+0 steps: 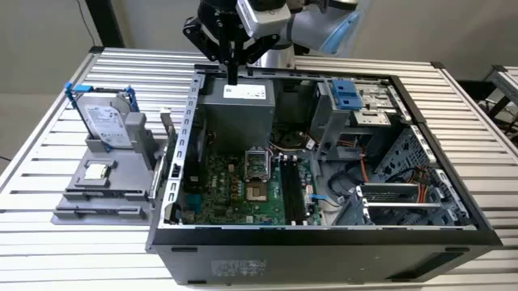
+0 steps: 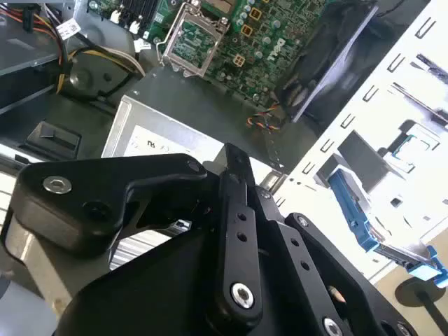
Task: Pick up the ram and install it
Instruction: 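Reach for the ram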
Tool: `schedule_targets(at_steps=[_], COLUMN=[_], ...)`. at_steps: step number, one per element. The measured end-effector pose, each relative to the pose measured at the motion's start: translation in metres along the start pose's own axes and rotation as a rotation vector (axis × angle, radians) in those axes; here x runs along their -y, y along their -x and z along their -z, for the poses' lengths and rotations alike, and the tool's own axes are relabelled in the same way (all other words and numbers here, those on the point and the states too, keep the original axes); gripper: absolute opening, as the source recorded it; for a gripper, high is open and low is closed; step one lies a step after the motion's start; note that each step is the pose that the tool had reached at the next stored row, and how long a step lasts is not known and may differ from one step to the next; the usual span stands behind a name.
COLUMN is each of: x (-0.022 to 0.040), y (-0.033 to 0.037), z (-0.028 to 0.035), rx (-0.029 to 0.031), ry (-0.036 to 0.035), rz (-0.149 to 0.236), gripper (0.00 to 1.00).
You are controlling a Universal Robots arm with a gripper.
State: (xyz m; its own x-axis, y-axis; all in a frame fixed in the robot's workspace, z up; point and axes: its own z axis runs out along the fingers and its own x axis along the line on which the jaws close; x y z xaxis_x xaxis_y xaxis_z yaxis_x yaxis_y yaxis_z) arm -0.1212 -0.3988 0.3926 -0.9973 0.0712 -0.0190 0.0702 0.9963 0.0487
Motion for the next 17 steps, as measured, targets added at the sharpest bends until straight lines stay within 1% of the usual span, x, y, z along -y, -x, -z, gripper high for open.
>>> schedule_targets(at_steps=[13, 15, 17], x=[0.0, 0.0001, 0.0005], y=[-0.0004, -0.0026, -0.008], z=[0.0012, 0.0014, 0.0014], rx=[-0.0004, -0.0005, -0.0004], ry=[0.0, -0.0003, 0.0], rz=[0.0, 0.001, 0.003], gripper=[0.0, 0.0, 0.0])
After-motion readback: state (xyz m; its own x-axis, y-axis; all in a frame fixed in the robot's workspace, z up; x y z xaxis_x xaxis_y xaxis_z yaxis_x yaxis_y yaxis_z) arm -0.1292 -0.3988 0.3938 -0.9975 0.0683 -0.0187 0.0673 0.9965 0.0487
